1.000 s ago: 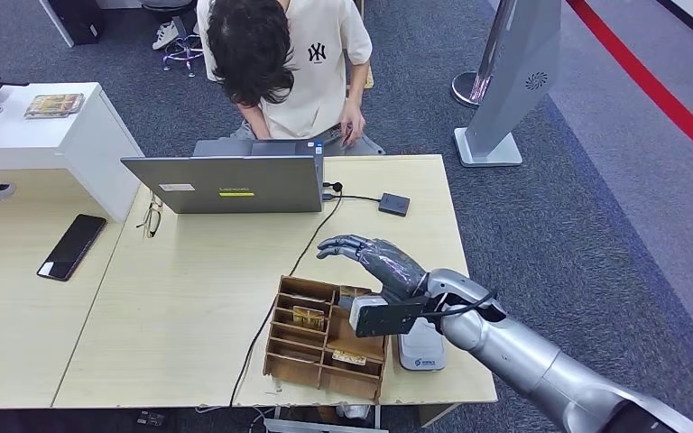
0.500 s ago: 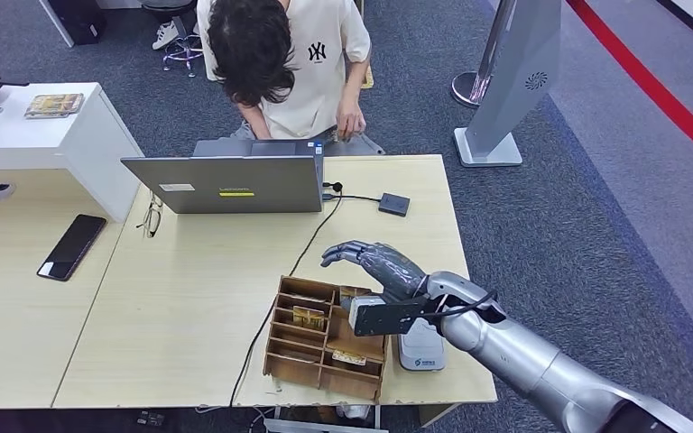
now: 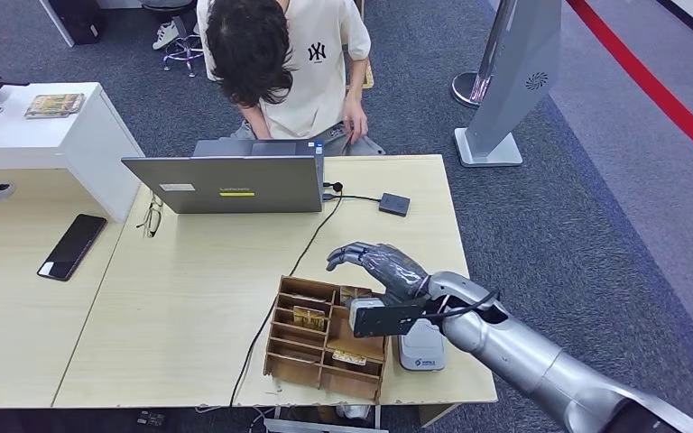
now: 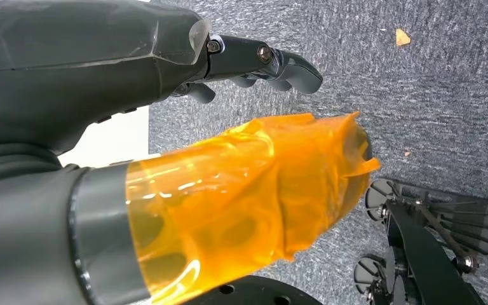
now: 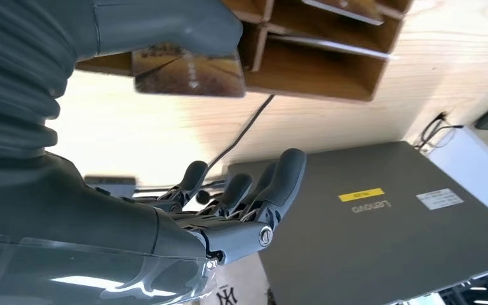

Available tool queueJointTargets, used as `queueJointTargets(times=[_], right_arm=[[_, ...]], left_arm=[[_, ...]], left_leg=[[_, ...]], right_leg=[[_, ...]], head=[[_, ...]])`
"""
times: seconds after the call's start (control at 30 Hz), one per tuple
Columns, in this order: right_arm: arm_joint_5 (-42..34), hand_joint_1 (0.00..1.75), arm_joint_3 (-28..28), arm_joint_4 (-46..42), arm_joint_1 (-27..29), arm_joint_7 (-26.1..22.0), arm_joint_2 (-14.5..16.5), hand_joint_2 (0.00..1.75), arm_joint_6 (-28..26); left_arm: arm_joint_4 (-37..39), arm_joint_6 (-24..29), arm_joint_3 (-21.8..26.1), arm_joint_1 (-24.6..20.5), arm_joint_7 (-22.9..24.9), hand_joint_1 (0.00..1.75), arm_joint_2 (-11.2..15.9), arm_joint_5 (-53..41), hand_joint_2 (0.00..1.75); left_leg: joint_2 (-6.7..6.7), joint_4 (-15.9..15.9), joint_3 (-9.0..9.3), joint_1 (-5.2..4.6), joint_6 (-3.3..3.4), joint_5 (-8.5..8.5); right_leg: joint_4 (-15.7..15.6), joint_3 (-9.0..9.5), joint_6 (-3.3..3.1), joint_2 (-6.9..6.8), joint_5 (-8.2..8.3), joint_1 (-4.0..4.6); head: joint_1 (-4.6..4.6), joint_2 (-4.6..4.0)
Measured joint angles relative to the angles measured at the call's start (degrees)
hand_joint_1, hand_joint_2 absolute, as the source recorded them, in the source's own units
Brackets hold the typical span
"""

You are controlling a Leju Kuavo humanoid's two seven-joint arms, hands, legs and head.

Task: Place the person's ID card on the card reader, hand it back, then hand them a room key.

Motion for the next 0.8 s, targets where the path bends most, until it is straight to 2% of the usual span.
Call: queueJointTargets(times=[0.33, 0.47, 0.7, 0.8], right_arm=[[1.0, 0.64, 0.0, 0.0, -0.2, 1.9, -3.1, 1.75, -0.3], [1.3, 0.76, 0.0, 0.0, -0.5, 2.5, -4.2, 1.75, -0.2], [1.7, 0.81, 0.0, 0.2, -1.2, 3.3, -6.0, 1.75, -0.2], [1.3, 0.92, 0.0, 0.2, -1.3, 3.8, -6.8, 1.75, 0.0]], left_arm=[[0.0, 0.0, 0.0, 0.0, 0.1, 0.0, 0.1, 0.3, 0.0], [0.0, 0.0, 0.0, 0.0, 0.1, 0.0, 0.2, 0.3, 0.0], [0.0, 0.1, 0.0, 0.0, 0.1, 0.0, 0.3, 0.5, 0.0], [0.0, 0.1, 0.0, 0.1, 0.1, 0.0, 0.3, 0.5, 0.0]], left_leg=[[-0.01, 0.0, 0.0, 0.0, 0.0, 0.0], [0.0, 0.0, 0.0, 0.0, 0.0, 0.0], [0.0, 0.0, 0.0, -0.01, 0.0, 0.0], [-0.01, 0.0, 0.0, -0.01, 0.0, 0.0]], right_leg=[[0.0, 0.0, 0.0, 0.0, 0.0, 0.0], [0.0, 0.0, 0.0, -0.01, 0.0, 0.0], [0.0, 0.01, 0.0, 0.0, 0.02, 0.0], [0.0, 0.01, 0.0, -0.01, 0.02, -0.01]], head=[[-0.01, 0.0], [0.0, 0.0], [-0.01, 0.0], [0.0, 0.0]])
